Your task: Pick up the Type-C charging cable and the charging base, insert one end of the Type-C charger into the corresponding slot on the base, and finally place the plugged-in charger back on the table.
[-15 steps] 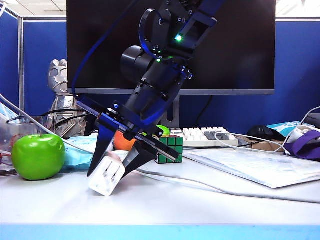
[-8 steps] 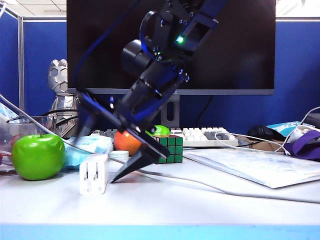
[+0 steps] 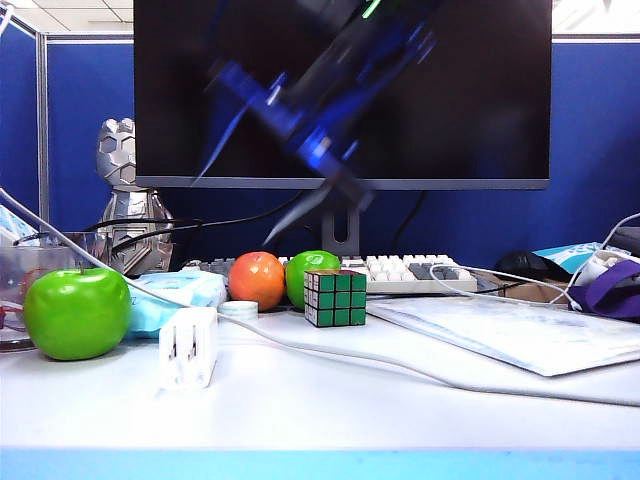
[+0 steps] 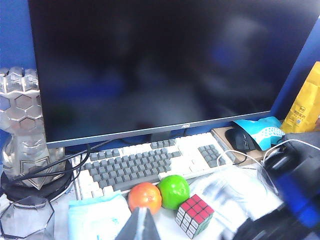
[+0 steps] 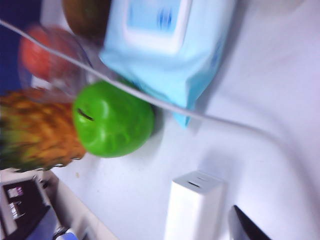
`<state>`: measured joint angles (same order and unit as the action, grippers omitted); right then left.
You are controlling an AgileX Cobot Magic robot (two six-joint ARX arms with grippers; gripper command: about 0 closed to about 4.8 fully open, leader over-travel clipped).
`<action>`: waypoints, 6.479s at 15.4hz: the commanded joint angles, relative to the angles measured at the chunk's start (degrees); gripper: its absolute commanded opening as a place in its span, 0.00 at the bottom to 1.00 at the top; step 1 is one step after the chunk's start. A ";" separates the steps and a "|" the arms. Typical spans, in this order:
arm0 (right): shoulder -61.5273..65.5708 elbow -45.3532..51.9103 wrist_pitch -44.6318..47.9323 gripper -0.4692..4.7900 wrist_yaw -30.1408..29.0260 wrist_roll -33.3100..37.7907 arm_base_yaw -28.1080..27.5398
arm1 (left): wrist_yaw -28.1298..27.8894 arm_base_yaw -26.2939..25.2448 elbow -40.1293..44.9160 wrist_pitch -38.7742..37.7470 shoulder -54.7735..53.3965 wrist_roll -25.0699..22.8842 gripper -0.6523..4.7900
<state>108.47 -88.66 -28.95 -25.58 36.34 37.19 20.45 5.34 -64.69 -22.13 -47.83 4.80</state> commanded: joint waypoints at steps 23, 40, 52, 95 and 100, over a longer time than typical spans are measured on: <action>1.79 -0.15 -12.81 0.50 26.03 -10.84 -34.42 | 0.37 0.09 -0.26 -4.00 0.04 0.15 0.11; 8.98 -0.17 1.66 0.47 25.75 -11.28 -38.14 | 0.31 0.09 -0.26 -5.49 -0.07 0.15 0.11; 12.26 -0.17 2.01 0.08 27.82 -11.28 -38.97 | 0.17 0.09 -0.24 -6.97 -0.07 0.15 0.11; -12.44 -0.24 -8.90 0.08 -32.63 -27.39 -28.55 | -7.39 23.87 -0.26 -18.91 -41.07 38.58 0.81; -12.44 -0.22 -8.66 0.08 -32.61 -27.63 -28.39 | -14.93 26.21 -0.26 -18.34 -45.16 36.41 0.81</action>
<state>96.51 -88.71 -38.39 -57.69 9.15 8.58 7.62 30.76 -64.77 -40.91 -92.75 42.59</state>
